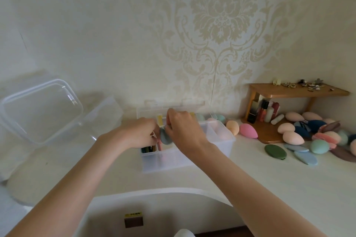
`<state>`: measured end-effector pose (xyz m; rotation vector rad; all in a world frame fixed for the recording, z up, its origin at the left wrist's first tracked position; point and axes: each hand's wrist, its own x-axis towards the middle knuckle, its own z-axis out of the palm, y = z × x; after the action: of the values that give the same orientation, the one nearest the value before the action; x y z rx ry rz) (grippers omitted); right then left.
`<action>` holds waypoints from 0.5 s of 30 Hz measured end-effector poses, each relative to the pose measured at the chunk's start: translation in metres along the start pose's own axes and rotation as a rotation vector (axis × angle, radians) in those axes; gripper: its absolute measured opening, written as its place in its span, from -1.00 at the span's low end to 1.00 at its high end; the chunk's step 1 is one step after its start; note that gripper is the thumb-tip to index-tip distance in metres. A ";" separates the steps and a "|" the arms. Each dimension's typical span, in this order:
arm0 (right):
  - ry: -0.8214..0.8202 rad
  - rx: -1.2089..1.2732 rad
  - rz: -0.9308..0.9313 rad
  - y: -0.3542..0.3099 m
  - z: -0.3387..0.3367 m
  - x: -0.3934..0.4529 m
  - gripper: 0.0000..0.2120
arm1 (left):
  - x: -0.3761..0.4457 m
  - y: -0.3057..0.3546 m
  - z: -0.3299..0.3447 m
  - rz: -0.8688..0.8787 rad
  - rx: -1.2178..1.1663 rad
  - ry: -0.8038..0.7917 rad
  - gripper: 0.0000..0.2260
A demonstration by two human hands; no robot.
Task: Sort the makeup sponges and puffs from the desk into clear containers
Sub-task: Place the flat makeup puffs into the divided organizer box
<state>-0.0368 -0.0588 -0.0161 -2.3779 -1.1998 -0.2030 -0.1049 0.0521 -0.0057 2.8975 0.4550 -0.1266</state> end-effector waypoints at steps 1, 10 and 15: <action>-0.002 -0.050 -0.017 0.001 0.000 -0.002 -0.88 | 0.000 -0.001 0.000 0.000 -0.006 0.002 -0.74; -0.033 -0.104 -0.048 0.001 0.002 -0.001 -0.83 | 0.003 -0.001 -0.001 0.015 -0.074 0.006 -0.81; -0.067 0.016 -0.039 0.003 0.014 0.001 -0.81 | 0.006 0.000 0.000 0.027 -0.112 0.019 -0.84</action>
<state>-0.0354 -0.0530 -0.0292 -2.3657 -1.2744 -0.1271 -0.0990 0.0544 -0.0064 2.7955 0.4129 -0.0666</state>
